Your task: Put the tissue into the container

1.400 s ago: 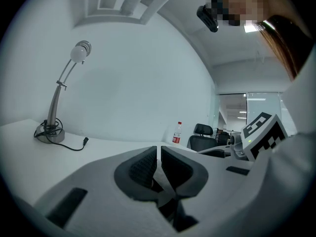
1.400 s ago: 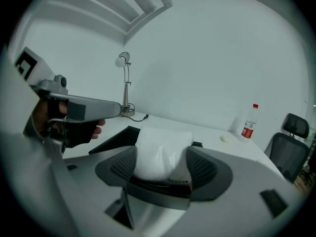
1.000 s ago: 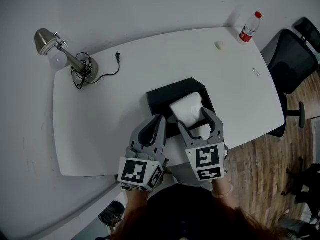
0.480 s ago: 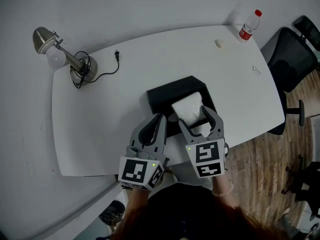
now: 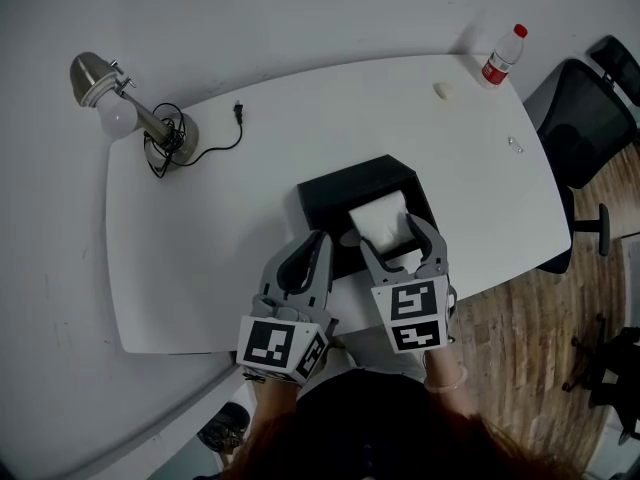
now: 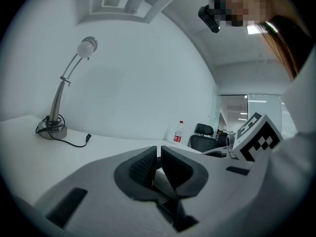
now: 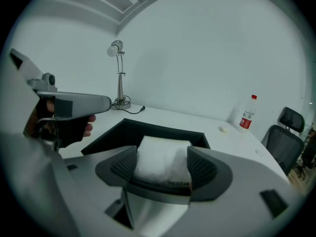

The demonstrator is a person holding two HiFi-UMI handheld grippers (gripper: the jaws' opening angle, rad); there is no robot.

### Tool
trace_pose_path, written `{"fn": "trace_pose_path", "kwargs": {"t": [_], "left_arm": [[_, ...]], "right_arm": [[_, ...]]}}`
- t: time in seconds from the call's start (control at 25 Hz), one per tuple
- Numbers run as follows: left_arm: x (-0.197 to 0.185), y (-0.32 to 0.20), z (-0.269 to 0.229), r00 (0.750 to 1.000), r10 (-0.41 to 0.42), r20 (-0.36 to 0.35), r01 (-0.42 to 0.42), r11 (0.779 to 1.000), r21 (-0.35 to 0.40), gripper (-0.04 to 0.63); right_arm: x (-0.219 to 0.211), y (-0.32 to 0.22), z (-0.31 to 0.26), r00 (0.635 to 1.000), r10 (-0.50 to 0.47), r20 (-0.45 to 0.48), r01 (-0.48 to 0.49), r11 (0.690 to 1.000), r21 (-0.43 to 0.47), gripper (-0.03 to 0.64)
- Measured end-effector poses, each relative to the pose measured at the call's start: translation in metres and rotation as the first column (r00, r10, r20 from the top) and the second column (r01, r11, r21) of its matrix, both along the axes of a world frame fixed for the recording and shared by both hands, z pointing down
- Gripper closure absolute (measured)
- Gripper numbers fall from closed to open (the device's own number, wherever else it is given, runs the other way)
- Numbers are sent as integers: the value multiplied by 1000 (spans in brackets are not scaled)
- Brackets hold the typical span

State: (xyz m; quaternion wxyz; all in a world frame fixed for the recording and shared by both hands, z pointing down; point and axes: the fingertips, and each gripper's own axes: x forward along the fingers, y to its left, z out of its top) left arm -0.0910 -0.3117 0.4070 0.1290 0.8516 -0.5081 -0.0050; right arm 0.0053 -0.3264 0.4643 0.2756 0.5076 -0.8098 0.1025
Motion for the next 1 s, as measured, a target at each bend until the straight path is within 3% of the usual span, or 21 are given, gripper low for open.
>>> {"fn": "trace_pose_path", "kwargs": {"t": [0.4, 0.56, 1.0], "left_arm": [[-9, 10, -5, 1000, -16, 4, 16, 1000, 11, 551], [-15, 19, -9, 1000, -26, 12, 26, 999, 23, 551], [-27, 50, -22, 995, -68, 71, 63, 995, 71, 551]], "right_arm": [[0, 1, -8, 1000, 4, 27, -5, 999, 44, 289], [3, 5, -19, 999, 24, 22, -26, 994, 104, 381], [-1, 31, -39, 1000, 15, -9, -13, 982, 188, 488]]}}
